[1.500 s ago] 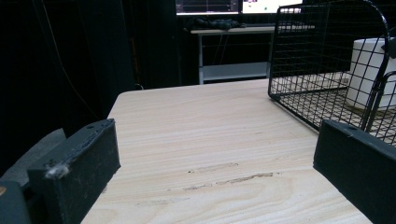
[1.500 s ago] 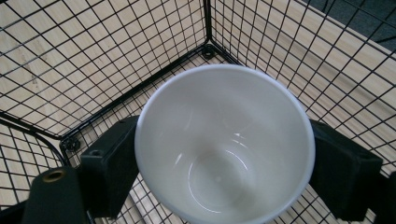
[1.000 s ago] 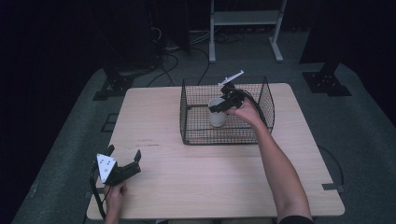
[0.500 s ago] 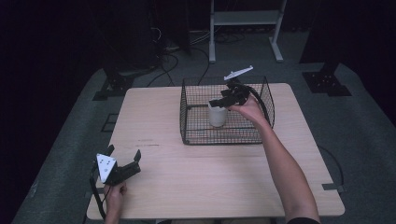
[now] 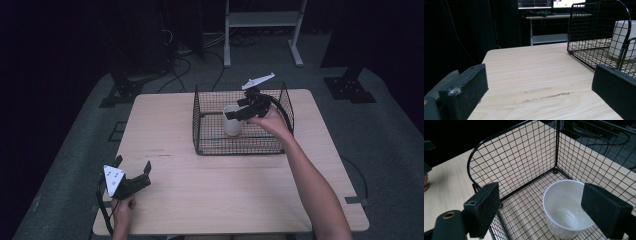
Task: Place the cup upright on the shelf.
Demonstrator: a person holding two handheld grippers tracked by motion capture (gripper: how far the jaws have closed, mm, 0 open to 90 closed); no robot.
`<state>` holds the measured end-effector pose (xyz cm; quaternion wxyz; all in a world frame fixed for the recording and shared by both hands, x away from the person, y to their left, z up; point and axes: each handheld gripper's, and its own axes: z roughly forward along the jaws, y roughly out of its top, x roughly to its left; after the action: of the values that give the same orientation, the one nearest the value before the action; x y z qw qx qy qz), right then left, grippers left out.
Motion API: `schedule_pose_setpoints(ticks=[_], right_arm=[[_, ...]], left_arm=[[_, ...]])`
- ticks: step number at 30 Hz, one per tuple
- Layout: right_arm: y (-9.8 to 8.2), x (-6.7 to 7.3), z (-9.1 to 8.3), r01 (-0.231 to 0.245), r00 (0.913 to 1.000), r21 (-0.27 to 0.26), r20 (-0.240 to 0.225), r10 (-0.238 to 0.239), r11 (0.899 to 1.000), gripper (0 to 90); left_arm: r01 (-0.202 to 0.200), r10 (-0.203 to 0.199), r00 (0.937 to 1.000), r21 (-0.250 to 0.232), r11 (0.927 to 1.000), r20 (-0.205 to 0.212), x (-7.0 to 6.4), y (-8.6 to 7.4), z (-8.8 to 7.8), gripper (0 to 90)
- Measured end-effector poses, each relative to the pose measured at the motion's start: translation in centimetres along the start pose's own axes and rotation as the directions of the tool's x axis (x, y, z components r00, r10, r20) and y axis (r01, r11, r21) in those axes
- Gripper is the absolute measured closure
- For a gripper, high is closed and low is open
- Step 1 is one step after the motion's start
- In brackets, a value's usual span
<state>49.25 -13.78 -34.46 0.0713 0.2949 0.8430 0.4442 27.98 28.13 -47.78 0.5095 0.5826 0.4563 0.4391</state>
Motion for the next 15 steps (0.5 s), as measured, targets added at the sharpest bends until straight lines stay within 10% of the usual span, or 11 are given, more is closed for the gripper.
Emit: schedule_pose_setpoints(ticks=[15], right_arm=[[-0.7, 0.5, -1.9, -0.007, 0.9999, -0.010, -0.012, 0.007, 1.000, 14.9]], left_arm=[[-0.006, 0.006, 1.0000, 0.001, 1.0000, 0.000, -0.1, 0.0, 0.0, 0.0]])
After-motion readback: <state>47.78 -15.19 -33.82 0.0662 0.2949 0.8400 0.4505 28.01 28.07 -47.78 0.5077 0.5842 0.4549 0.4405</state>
